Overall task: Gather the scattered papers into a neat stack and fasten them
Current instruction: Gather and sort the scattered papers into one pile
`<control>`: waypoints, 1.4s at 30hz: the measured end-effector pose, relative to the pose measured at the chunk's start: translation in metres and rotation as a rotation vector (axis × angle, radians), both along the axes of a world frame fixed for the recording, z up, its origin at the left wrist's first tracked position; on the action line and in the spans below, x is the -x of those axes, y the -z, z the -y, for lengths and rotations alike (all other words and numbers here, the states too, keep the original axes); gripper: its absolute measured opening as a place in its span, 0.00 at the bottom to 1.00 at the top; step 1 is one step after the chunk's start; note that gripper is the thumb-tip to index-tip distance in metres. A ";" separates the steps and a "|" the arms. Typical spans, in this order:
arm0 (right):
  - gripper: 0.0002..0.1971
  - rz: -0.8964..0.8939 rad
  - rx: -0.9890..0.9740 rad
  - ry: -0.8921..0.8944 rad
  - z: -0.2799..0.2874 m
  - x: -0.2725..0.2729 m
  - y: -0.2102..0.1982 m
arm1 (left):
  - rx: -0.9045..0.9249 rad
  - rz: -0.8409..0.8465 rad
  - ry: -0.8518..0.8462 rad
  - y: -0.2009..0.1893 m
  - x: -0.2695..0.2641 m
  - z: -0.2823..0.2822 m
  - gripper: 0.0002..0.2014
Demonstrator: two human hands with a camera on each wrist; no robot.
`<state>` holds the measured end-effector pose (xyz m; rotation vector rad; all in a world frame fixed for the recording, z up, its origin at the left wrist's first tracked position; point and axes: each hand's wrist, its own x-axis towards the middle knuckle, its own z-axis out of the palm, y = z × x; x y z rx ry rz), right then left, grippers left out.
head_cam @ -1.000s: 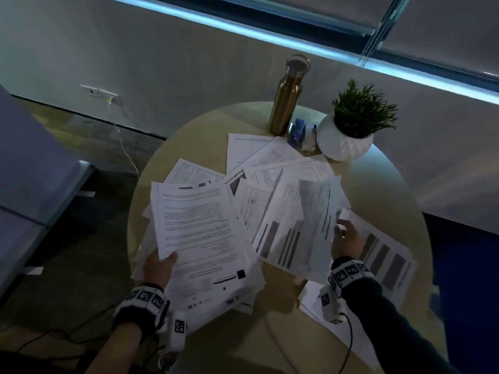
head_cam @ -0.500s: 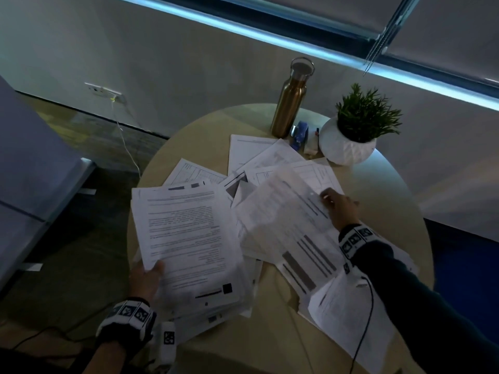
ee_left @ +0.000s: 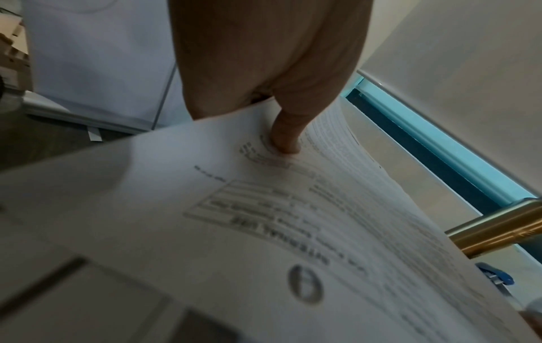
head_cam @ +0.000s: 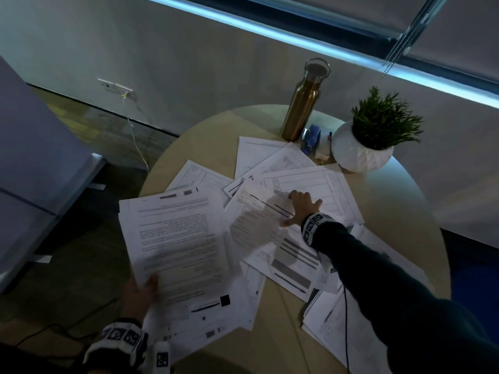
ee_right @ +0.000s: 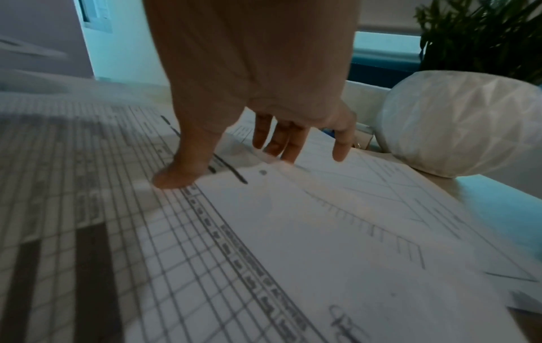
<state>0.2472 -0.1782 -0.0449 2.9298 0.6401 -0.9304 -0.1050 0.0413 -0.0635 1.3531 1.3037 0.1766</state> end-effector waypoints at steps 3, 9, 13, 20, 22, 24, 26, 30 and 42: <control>0.31 -0.040 0.055 0.012 -0.006 0.002 -0.008 | 0.007 -0.007 -0.005 -0.002 -0.003 -0.001 0.23; 0.08 0.280 -0.424 0.398 0.018 -0.002 -0.037 | 0.044 -0.034 -0.005 -0.013 -0.019 -0.005 0.21; 0.06 0.365 -0.869 0.844 0.046 0.011 -0.057 | -0.009 -0.045 0.017 -0.020 -0.032 -0.004 0.20; 0.07 -0.117 -0.934 0.749 0.033 0.090 -0.054 | -0.025 -0.015 0.170 -0.043 -0.063 0.019 0.13; 0.08 -0.157 -0.896 0.688 0.021 0.114 -0.042 | 0.000 0.018 0.210 -0.053 -0.074 0.026 0.14; 0.10 -0.227 -0.858 0.645 0.012 0.132 -0.031 | 0.083 0.086 0.177 -0.065 -0.082 0.034 0.18; 0.10 -0.290 -0.831 0.629 0.006 0.144 -0.021 | 0.167 0.111 0.157 -0.082 -0.084 0.038 0.14; 0.15 -0.313 -0.848 0.636 0.000 0.158 -0.005 | 0.159 0.130 0.345 -0.066 -0.078 0.035 0.07; 0.10 -0.187 -0.988 0.554 -0.010 0.168 -0.021 | 0.008 0.185 0.219 -0.049 -0.071 0.039 0.25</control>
